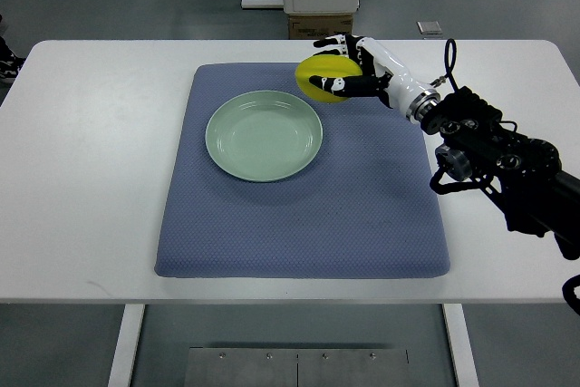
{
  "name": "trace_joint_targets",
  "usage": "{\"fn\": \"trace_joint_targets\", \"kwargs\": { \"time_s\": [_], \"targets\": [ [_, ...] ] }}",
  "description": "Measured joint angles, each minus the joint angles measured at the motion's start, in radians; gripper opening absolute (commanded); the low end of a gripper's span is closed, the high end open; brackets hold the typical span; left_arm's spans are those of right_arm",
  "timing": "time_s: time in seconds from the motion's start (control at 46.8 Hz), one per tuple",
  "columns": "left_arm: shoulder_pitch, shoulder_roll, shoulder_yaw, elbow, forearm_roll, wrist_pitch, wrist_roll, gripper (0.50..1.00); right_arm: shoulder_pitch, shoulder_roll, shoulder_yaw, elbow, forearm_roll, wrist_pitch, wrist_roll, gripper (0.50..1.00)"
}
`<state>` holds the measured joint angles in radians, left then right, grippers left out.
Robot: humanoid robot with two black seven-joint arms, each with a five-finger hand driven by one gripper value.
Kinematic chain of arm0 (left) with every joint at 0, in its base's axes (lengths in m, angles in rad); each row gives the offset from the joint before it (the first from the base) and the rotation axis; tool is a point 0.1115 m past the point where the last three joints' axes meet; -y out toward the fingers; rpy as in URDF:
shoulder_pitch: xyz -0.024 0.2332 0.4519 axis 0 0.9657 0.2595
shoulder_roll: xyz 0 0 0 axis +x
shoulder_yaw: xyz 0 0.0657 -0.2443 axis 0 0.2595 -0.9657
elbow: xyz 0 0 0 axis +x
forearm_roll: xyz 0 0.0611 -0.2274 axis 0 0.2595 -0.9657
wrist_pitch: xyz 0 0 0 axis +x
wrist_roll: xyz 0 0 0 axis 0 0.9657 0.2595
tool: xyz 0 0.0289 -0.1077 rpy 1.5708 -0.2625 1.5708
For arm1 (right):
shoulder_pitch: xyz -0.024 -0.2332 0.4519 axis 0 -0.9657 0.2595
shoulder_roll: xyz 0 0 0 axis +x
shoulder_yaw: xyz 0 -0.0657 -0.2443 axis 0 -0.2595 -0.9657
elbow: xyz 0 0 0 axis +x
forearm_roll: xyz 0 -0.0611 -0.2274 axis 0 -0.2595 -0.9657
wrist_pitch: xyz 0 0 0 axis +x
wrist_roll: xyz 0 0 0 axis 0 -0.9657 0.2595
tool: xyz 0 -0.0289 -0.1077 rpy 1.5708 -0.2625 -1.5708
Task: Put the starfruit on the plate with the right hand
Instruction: 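Lift the starfruit with the right hand and carry it toward the plate, then lower the starfruit onto the green plate with the right hand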
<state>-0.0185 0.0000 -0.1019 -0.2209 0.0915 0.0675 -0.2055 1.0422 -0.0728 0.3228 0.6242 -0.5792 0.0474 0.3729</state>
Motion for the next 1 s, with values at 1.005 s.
{"fn": "trace_joint_targets", "kwargs": {
  "time_s": [1.005],
  "targets": [
    [0.0, 0.0, 0.0, 0.0, 0.0, 0.0, 0.0, 1.0, 0.047, 0.073, -0.221, 0.095, -0.063, -0.027, -0.011, 0.5]
  ]
}}
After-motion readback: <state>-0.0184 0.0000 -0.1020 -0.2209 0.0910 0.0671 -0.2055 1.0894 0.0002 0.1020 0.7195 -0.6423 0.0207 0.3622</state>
